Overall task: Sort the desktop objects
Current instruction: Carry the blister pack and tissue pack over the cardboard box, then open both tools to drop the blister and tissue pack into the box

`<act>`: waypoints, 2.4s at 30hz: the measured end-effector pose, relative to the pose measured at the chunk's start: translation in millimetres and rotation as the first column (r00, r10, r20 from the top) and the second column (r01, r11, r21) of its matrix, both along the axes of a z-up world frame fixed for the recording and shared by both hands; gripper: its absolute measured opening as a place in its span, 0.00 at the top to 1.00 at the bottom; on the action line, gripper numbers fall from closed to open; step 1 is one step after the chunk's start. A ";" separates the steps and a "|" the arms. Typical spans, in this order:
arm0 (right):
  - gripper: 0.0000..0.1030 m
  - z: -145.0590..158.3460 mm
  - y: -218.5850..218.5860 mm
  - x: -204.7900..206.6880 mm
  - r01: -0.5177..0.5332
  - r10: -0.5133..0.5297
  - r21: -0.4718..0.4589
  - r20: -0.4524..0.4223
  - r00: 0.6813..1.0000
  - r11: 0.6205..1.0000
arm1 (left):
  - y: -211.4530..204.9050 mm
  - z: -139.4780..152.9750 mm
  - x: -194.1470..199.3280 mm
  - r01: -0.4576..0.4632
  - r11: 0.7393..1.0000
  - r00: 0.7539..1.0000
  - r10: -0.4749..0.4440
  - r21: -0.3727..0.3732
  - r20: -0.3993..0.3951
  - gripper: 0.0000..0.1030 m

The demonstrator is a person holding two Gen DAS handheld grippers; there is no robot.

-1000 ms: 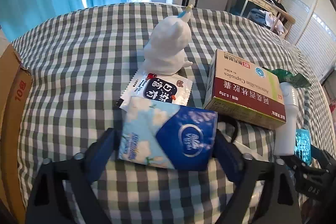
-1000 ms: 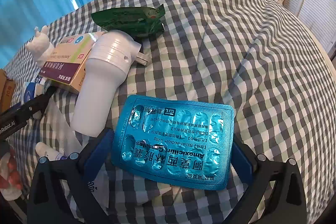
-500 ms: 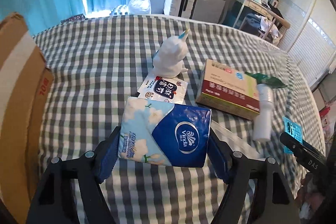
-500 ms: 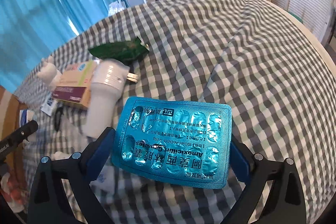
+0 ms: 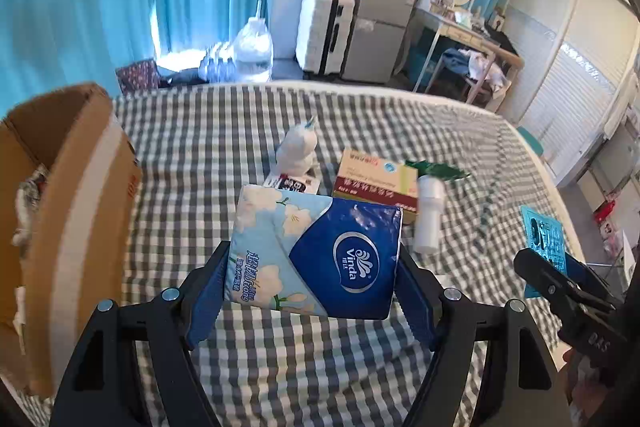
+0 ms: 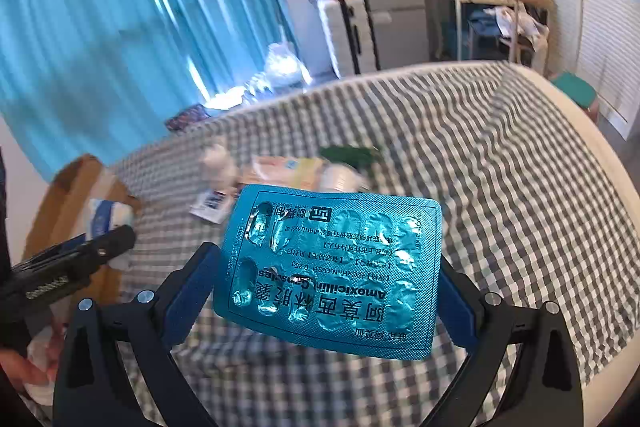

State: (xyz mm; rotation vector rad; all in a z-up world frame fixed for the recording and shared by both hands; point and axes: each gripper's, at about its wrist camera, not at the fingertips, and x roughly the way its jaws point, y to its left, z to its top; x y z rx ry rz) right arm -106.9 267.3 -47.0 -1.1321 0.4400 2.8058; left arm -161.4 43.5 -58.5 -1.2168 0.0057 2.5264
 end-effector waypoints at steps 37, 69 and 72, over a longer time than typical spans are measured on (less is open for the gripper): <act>0.05 70.1 -272.8 -39.9 -0.499 0.497 0.011 -0.098 0.862 0.867 | -264.3 39.0 14.7 -0.392 0.918 0.918 0.394 0.060 -0.038 0.24; 0.02 101.4 -303.4 -80.5 -0.473 0.460 -0.076 -0.143 0.876 0.878 | -262.0 20.2 3.7 -0.432 0.898 0.899 0.436 -0.077 0.042 0.01; 0.02 122.0 -278.2 -53.2 -0.439 0.425 -0.041 -0.189 0.885 0.897 | -244.7 41.8 13.6 -0.418 0.907 0.908 0.418 -0.051 -0.003 0.00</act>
